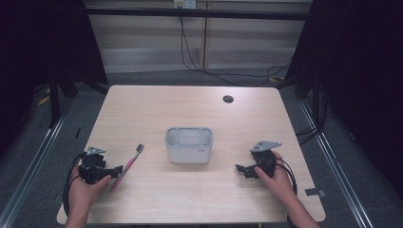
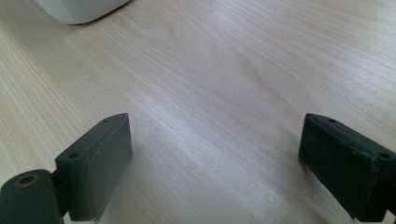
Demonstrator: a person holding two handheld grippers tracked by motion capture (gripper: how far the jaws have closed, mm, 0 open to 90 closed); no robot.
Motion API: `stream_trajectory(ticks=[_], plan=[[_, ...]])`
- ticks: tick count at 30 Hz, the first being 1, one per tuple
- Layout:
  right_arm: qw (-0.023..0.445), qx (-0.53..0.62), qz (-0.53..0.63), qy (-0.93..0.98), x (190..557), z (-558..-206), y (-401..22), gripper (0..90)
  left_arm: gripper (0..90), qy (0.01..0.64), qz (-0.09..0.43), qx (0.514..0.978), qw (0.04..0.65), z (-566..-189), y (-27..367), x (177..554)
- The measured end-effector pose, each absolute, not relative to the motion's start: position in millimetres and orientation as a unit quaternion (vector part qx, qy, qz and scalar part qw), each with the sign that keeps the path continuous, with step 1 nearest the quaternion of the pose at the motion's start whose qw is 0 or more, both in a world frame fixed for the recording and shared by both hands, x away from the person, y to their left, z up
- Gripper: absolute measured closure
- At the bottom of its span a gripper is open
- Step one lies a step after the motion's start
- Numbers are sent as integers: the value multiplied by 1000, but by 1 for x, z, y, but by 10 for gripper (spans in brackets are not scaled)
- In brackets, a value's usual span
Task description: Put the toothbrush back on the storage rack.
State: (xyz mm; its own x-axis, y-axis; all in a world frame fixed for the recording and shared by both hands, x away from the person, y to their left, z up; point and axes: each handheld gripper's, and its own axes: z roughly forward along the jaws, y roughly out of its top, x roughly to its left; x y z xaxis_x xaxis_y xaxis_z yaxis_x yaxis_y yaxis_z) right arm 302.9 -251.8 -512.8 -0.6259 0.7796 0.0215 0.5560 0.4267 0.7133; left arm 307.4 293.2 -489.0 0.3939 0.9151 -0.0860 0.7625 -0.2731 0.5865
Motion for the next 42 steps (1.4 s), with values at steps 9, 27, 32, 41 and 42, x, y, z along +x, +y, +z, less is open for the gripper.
stream_trajectory(ticks=[9, 27, 32, 41, 42], plan=[[159, 402, 353, 830, 303, -513, -252, 90, 307, 529, 120, 802, 252, -479, 282, 320], [159, 402, 353, 830, 303, -513, -252, 90, 395, 513, 75, 825, 227, -464, 251, 337], [159, 402, 353, 830, 303, -513, -252, 90, 429, 506, 63, 833, 217, -465, 242, 341], [158, 402, 353, 830, 303, -513, -252, 90, 508, 505, 47, 837, 205, -469, 233, 345], [159, 402, 353, 830, 303, -513, -252, 90, 518, 502, 46, 840, 201, -468, 233, 345]])
